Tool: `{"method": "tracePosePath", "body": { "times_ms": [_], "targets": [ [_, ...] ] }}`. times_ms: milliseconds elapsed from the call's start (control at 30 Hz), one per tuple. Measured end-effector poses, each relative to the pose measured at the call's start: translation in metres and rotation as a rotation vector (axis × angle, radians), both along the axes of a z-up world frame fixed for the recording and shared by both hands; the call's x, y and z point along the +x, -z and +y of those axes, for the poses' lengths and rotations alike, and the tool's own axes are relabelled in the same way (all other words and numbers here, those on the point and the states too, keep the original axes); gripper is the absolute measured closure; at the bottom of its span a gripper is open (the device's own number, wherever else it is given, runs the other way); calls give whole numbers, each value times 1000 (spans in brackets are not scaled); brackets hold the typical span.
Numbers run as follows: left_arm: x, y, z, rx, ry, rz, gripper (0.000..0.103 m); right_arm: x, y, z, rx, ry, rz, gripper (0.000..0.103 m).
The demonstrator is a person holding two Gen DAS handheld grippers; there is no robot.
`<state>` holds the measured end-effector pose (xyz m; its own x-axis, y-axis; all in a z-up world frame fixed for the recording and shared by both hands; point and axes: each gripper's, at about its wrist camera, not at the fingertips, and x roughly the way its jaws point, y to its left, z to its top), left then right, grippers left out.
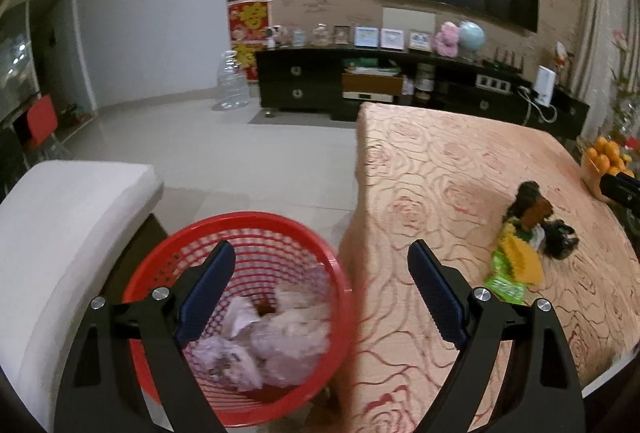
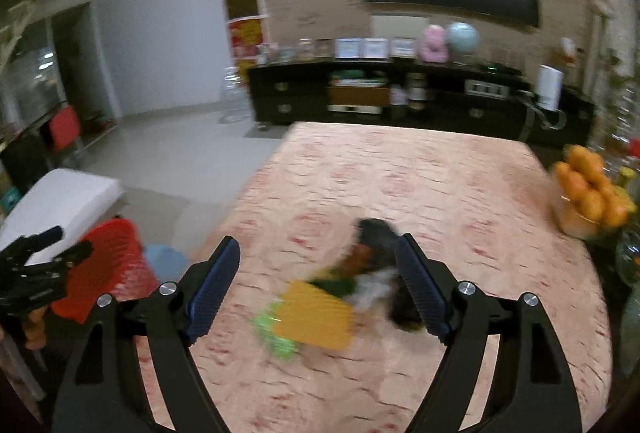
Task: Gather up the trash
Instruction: 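Move both open grippers back toward the trash pile on the table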
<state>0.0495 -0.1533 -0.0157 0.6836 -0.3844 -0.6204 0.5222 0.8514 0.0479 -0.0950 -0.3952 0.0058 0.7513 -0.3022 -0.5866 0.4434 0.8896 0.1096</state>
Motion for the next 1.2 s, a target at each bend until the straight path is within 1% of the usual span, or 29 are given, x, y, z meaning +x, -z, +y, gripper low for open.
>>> {"method": "tracePosePath", "body": {
  "times_ms": [100, 200, 367, 467, 667, 767, 867, 1000, 1100, 1200],
  "targets": [
    [-7, 3, -16, 10, 30, 2, 18, -18, 7, -17, 29, 55, 0, 25],
    [-13, 6, -29, 25, 55, 3, 18, -33, 15, -28, 32, 109, 10, 24],
    [-22, 15, -51, 61, 90, 2, 18, -42, 27, -41, 64, 139, 25, 24],
    [-25, 23, -62, 86, 103, 6, 18, -40, 35, -45, 91, 132, 33, 23],
    [-25, 37, -73, 137, 104, 22, 18, -10, 62, -30, 170, 18, 72, 23],
    [-21, 39, -70, 138, 92, 34, 18, 9, 76, -20, 202, -25, 98, 22],
    [-16, 41, -66, 136, 78, 47, 18, 24, 81, -11, 213, -43, 108, 15],
    [-13, 41, -62, 130, 69, 59, 18, 45, 91, -6, 234, -56, 126, 10],
    [-13, 40, -59, 126, 68, 60, 18, 60, 104, -8, 262, -46, 152, 10],
    [-12, 40, -56, 123, 69, 63, 18, 68, 114, -8, 266, -27, 177, 10]
  ]
}}
